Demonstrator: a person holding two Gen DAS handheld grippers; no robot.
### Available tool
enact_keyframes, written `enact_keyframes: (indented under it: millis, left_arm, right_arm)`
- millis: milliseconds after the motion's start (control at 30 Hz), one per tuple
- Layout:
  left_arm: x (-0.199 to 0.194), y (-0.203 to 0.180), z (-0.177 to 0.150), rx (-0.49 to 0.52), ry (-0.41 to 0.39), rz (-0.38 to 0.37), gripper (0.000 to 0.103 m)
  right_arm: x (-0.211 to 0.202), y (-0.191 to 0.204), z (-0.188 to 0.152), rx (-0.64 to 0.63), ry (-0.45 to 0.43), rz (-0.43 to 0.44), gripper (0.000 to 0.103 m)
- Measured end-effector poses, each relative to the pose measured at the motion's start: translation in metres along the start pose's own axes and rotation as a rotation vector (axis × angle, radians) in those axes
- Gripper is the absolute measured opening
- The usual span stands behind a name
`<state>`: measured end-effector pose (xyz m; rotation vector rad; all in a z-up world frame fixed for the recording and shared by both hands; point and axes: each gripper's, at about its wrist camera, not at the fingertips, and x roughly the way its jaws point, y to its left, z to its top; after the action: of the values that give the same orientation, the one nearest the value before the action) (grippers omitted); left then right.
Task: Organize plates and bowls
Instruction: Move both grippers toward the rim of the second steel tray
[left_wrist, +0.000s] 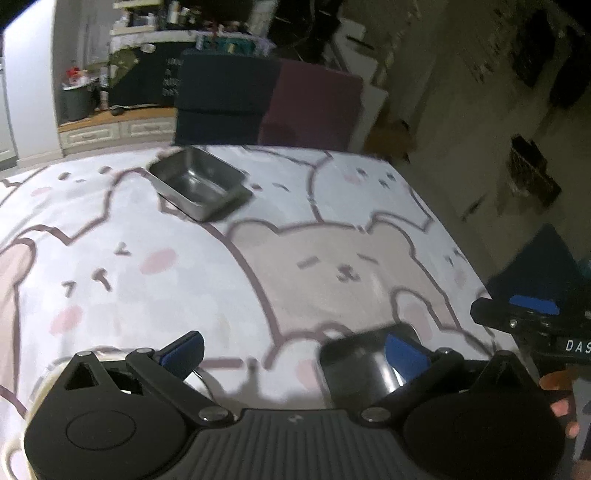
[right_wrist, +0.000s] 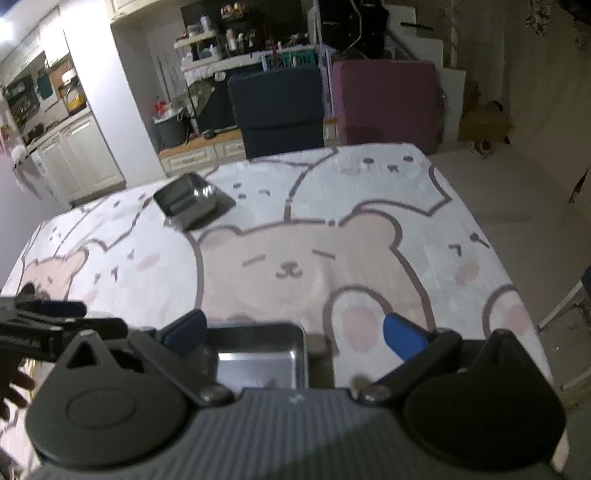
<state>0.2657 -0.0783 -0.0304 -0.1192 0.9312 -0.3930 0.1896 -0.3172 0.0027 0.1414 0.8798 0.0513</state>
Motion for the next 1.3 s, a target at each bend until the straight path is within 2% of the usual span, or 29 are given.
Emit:
enact_keyframes:
  millis: [300,433,533,633,733,900,1000,1167,1300]
  left_arm:
    - [0.007,0.07,0.033,-0.133,-0.076,0.061,0.103]
    - [0.012,0.105,0.056,-0.16,-0.115,0.085,0.103]
    - [0.022,0.126,0.075,-0.155,-0.136,0.121,0.103]
    - [0.036,0.14,0.1,-0.104,-0.139,0.159,0.103]
    - [0.058,0.147,0.13,-0.004,-0.144,0.198,0.103]
    - [0.105,0.147,0.166,0.19,-0.09,0.259,0.103]
    - [0.136,0.145,0.179,0.273,-0.059,0.271,0.103]
    - [0.177,0.144,0.194,0.351,-0.022,0.295,0.103]
    - [0.196,0.146,0.203,0.371,-0.004,0.311,0.103]
  right_arm:
    - [0.048,0.044,0.029,0.063,-0.071,0.029,0.103]
    - [0.078,0.068,0.046,0.103,-0.084,0.045,0.103]
    - [0.101,0.079,0.059,0.184,-0.108,0.046,0.103]
    - [0.129,0.087,0.069,0.275,-0.102,0.057,0.103]
    - [0.156,0.091,0.078,0.348,-0.06,0.065,0.103]
    - [0.202,0.096,0.09,0.437,0.026,0.035,0.103]
    - [0.225,0.098,0.094,0.471,0.064,0.045,0.103]
    - [0.256,0.106,0.102,0.49,0.093,0.062,0.103]
    - [0.278,0.116,0.105,0.499,0.137,0.083,0.103]
